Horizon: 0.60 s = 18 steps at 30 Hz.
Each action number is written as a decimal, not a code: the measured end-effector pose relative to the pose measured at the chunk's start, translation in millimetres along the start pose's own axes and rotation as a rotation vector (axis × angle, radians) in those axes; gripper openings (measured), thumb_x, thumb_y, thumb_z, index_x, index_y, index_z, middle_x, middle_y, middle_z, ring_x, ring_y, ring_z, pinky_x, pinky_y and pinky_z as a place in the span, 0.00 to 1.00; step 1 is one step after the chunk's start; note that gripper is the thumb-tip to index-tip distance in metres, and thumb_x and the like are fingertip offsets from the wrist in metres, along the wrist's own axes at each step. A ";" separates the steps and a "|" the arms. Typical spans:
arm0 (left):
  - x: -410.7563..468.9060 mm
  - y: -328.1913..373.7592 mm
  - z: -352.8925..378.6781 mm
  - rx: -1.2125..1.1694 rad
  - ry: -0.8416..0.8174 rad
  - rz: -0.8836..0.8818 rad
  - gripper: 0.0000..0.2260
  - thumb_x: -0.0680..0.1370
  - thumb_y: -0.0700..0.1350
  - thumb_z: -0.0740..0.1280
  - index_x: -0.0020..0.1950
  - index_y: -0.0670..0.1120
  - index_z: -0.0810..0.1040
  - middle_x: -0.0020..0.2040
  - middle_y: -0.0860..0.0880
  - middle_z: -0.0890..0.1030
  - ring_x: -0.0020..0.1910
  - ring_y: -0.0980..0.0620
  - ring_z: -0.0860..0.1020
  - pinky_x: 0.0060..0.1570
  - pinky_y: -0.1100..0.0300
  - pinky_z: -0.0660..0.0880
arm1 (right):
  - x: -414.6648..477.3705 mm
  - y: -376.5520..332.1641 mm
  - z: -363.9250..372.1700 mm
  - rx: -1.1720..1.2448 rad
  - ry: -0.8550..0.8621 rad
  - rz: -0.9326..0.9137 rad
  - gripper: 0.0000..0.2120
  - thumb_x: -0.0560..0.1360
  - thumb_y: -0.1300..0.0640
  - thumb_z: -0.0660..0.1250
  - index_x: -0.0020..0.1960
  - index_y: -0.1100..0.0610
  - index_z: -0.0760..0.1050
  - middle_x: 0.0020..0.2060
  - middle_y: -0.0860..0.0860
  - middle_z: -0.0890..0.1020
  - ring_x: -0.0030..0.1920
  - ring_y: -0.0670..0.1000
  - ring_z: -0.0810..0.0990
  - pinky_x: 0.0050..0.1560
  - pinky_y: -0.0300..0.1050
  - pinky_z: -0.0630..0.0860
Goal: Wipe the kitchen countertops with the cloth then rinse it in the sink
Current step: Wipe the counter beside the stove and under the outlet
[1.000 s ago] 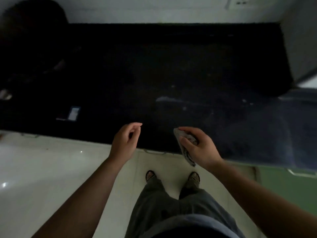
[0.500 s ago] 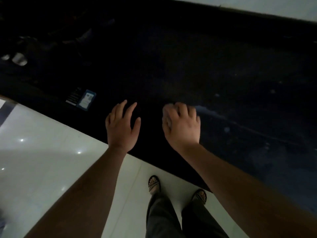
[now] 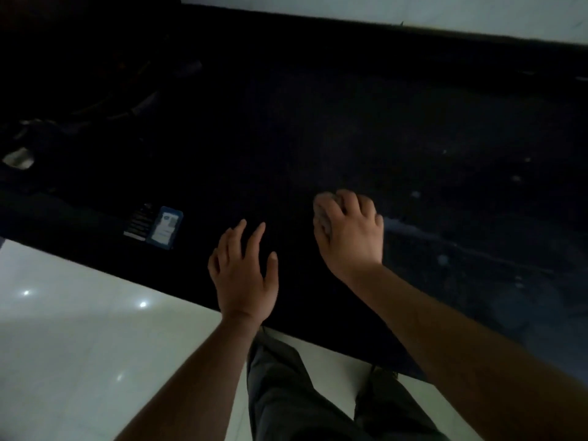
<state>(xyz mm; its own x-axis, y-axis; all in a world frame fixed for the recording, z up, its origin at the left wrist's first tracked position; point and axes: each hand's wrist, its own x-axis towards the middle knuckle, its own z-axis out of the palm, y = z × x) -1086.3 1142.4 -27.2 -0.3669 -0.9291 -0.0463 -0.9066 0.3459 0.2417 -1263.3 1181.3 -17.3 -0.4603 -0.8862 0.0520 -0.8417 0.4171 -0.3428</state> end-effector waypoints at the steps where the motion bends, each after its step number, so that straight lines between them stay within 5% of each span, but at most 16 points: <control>1: 0.9 0.2 -0.4 0.010 -0.007 0.004 0.23 0.77 0.56 0.54 0.72 0.53 0.65 0.74 0.47 0.64 0.73 0.44 0.59 0.68 0.41 0.58 | 14.0 -12.5 4.8 0.014 -0.009 0.045 0.18 0.73 0.46 0.60 0.62 0.48 0.70 0.63 0.53 0.73 0.59 0.60 0.70 0.52 0.57 0.71; 9: 35.0 -27.0 -31.1 -0.185 -0.141 0.235 0.21 0.77 0.55 0.55 0.69 0.52 0.70 0.70 0.49 0.69 0.69 0.48 0.65 0.67 0.42 0.58 | -24.3 -40.3 13.0 -0.028 0.042 0.035 0.21 0.72 0.43 0.57 0.64 0.47 0.70 0.62 0.53 0.74 0.58 0.61 0.72 0.49 0.56 0.74; 13: 119.7 -71.8 -51.7 -0.052 -0.080 0.533 0.19 0.77 0.50 0.59 0.66 0.47 0.74 0.67 0.45 0.73 0.64 0.43 0.71 0.62 0.47 0.66 | -1.5 -43.6 14.2 -0.066 0.071 0.182 0.18 0.74 0.45 0.59 0.63 0.47 0.70 0.61 0.54 0.74 0.58 0.62 0.70 0.51 0.59 0.71; 18: 163.3 -95.0 -40.3 0.040 -0.072 0.550 0.21 0.78 0.49 0.60 0.70 0.48 0.69 0.73 0.46 0.66 0.71 0.45 0.64 0.66 0.48 0.61 | 62.1 -95.2 35.7 0.005 0.124 0.345 0.17 0.73 0.46 0.60 0.60 0.46 0.70 0.61 0.52 0.73 0.59 0.60 0.69 0.51 0.55 0.69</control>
<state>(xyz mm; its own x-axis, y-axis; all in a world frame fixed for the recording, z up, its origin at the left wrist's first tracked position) -1051.7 952.6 -18.6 -0.8003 -0.5995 0.0101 -0.5841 0.7834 0.2124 -1201.7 1079.4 -14.9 -0.7479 -0.6622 0.0454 -0.6297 0.6862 -0.3642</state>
